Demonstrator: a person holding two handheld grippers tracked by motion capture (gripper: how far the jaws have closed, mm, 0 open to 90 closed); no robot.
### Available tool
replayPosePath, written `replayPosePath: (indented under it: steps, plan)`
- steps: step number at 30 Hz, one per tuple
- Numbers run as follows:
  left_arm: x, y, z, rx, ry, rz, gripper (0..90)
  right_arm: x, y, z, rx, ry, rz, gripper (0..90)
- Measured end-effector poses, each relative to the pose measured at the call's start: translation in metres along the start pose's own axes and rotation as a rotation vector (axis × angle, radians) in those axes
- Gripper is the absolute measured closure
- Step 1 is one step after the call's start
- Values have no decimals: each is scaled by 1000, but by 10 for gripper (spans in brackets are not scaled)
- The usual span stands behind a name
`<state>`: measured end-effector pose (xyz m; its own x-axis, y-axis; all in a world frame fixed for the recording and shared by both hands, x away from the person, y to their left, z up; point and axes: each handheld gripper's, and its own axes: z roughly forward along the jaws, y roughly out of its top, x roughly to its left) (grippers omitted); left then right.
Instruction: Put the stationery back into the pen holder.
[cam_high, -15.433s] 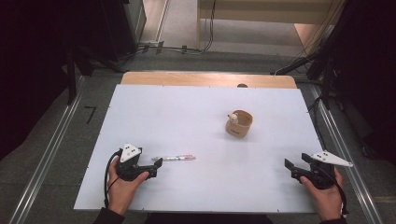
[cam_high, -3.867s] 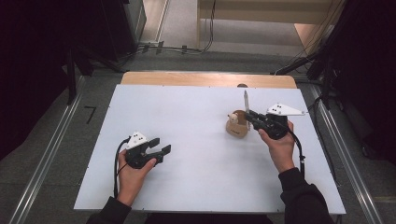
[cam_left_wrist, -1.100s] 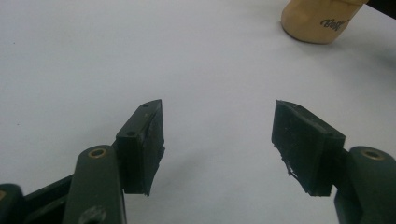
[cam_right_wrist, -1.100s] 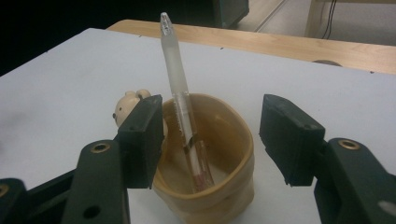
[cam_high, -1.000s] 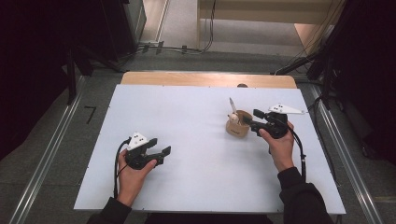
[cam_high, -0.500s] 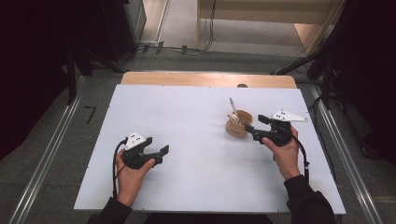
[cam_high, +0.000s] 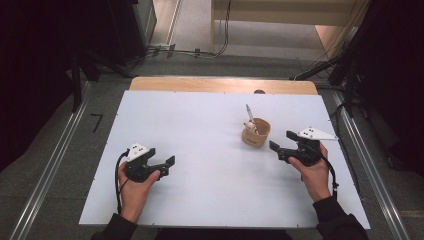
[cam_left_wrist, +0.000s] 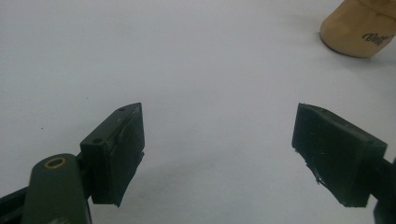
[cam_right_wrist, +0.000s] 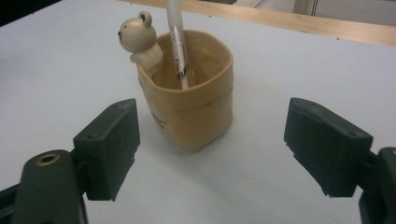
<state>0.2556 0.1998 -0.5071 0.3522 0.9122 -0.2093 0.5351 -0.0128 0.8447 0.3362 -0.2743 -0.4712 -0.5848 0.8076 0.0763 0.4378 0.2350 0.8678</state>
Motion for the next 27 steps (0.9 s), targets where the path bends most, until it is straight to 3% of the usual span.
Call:
replayPosePath:
  steps: [13, 27]
  plan:
    - [6, -3, -8, -6, 20, -28, 156, 0, -7, -8, 6, -19, -2, 154]
    - [10, -7, -17, -22, 25, -56, 156, -4, -38, -28, 45, -73, 23, 149]
